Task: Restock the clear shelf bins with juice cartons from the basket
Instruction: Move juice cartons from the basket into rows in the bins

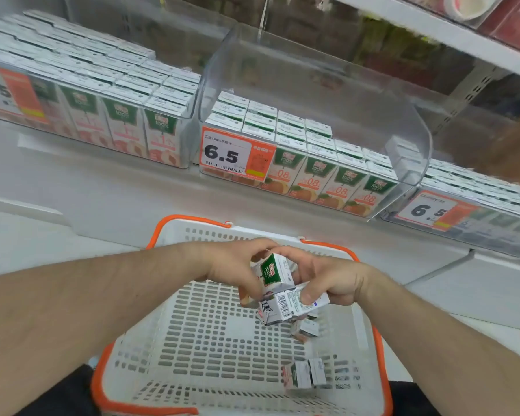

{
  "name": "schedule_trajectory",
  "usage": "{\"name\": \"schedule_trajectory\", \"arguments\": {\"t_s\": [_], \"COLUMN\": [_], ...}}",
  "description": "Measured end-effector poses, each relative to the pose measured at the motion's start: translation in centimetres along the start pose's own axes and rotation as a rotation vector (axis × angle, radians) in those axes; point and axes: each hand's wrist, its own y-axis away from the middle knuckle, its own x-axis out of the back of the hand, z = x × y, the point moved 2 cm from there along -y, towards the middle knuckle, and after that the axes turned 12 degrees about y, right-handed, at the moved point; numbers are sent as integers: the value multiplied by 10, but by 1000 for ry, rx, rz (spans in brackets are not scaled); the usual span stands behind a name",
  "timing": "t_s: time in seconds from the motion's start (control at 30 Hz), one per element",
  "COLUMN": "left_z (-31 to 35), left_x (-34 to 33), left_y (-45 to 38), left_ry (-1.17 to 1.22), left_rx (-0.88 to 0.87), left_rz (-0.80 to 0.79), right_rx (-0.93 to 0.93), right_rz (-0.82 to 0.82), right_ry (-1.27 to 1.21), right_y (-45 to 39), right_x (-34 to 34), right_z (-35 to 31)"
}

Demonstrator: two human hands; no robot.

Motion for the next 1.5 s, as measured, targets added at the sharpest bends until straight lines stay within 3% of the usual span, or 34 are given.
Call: {"name": "schedule_trajectory", "arguments": {"t_s": [0.17, 0.27, 0.4, 0.47, 0.57, 0.63, 0.73, 0.87, 0.97, 1.07, 1.2, 1.5], "left_z": [15, 18, 13, 15, 19, 24, 36, 53, 60, 62, 55, 77], "left_x": [-3, 6, 25, 29, 26, 18, 6, -3, -17, -21, -4, -12], "left_y": [13, 24, 32, 35, 36, 37, 34, 33, 30, 20, 16, 16], "left_ry": [267, 417, 644, 738, 803, 710, 350, -478, -739, -743, -419, -342], "left_rx": [-48, -36, -38, -53, -68, -90, -147, -347, -376, -444, -493, -703], "left_rz": [-72, -2, 143, 134, 17, -57, -109, 81, 188, 317, 318, 281], "right_rx": [87, 89, 79, 52, 52, 65, 14, -2, -55, 61, 317, 559], "right_rz": [18, 217, 548, 643, 721, 775, 905, 1050, 1122, 1069, 982, 1133], "right_ry": [79, 238, 658, 808, 830, 794, 687, 326, 231, 118, 102, 57], "right_y": [19, 39, 64, 68, 67, 63, 57, 56, 54, 52, 56, 71], "right_x": [-16, -24, -31, -35, -38, -37, -34, -27, -23, -25, -29, -25], "right_z": [-40, -64, -96, -100, -94, -93, -97, -96, -91, -93, -89, -81]}}
